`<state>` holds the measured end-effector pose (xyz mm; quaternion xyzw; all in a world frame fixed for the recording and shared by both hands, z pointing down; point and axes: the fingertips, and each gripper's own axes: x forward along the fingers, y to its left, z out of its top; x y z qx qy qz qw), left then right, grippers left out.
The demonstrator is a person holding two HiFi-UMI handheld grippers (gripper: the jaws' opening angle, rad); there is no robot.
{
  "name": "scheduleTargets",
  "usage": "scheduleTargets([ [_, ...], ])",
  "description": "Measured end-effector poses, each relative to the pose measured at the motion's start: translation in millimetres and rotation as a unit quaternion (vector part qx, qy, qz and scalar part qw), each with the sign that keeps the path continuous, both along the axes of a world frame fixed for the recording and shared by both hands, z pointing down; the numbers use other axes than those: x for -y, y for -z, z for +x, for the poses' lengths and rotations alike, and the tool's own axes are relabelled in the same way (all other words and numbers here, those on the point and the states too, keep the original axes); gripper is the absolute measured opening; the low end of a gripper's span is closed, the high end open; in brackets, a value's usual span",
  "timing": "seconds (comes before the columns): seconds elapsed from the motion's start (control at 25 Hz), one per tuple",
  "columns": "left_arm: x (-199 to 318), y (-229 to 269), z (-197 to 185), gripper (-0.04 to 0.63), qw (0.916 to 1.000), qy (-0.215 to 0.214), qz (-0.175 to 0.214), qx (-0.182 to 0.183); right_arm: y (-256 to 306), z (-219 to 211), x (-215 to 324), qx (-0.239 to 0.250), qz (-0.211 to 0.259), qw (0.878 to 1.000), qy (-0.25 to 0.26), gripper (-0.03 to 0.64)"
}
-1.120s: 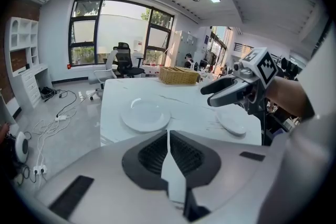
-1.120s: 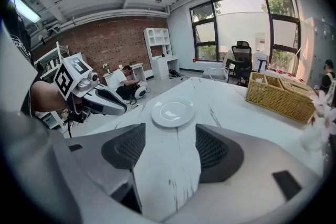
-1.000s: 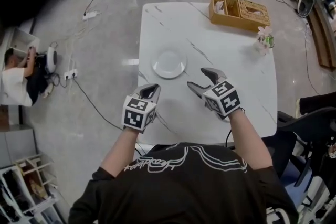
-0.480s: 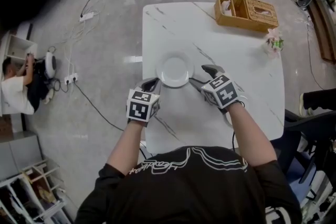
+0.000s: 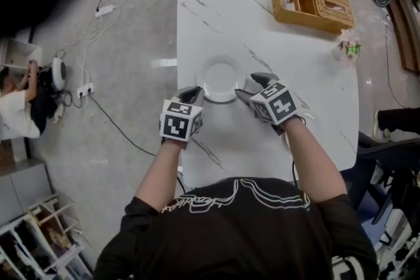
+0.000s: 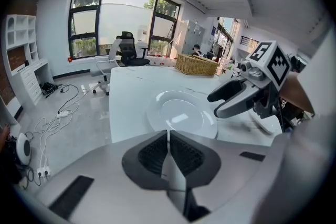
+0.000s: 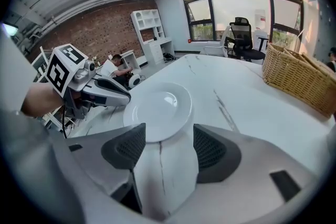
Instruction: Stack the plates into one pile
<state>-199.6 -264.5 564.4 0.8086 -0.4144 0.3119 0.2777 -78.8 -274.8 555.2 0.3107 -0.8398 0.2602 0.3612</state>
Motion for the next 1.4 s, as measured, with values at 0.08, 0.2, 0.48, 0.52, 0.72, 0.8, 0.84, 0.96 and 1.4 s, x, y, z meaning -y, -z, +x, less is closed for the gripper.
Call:
scheduleTargets([
  [0.08,1,0,0,0.034,1.0,-0.003,0.002,0.004,-1,0,0,0.006,-0.007,1.0,-0.008,0.296],
  [0.2,0,-3,-1,0.034,0.9999,-0.005,-0.002,0.013,0,-2,0,0.02,-0.022,0.999,-0.022,0.295],
  [0.48,-2,-10,0,0.034,0.999,-0.019,-0.008,0.039,1,0,3,0.061,-0.045,0.995,-0.058,0.295],
  [0.52,-2,-11,0,0.034,0.9988,-0.022,-0.008,0.044,1,-1,2,0.07,-0.053,0.994,-0.062,0.293],
  [0.72,-1,-10,0,0.034,0.9979,-0.028,0.001,0.058,3,-8,2,0.115,-0.087,0.986,-0.084,0.232],
  [0.8,-2,-11,0,0.034,0.998,-0.028,0.002,0.057,1,-10,-1,0.134,-0.104,0.981,-0.091,0.193],
  [0.84,-3,-11,0,0.034,0.998,-0.027,0.001,0.056,1,-12,-3,0.149,-0.116,0.977,-0.096,0.181],
  [0.96,-2,-11,0,0.034,0.998,-0.028,0.004,0.056,5,-16,-4,0.195,-0.142,0.963,-0.12,0.132],
  [1.4,-1,-13,2,0.034,0.9978,-0.015,0.021,0.061,7,-9,-5,0.303,-0.203,0.907,-0.212,0.052],
])
